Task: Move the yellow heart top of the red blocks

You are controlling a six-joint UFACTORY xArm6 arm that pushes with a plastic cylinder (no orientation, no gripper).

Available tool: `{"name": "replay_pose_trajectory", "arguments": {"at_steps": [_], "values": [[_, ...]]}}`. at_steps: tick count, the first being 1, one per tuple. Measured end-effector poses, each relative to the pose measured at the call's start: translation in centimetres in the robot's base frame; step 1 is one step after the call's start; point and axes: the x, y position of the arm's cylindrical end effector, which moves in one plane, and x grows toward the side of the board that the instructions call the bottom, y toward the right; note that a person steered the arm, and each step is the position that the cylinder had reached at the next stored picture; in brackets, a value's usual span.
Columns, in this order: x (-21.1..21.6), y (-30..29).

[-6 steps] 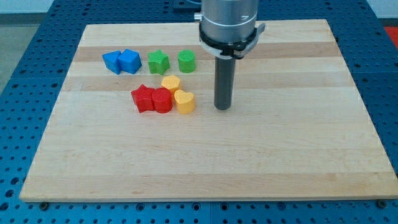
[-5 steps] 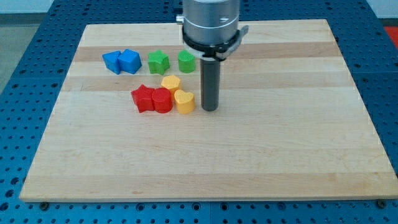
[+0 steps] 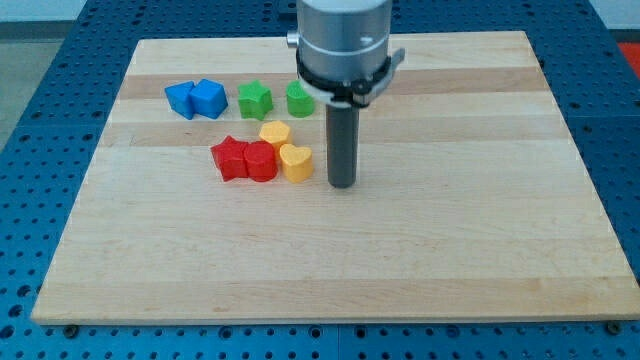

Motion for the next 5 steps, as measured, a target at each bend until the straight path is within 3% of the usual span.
{"name": "replay_pose_trajectory", "arguments": {"at_steps": [5], "values": [[-5.8,-4.7]]}}
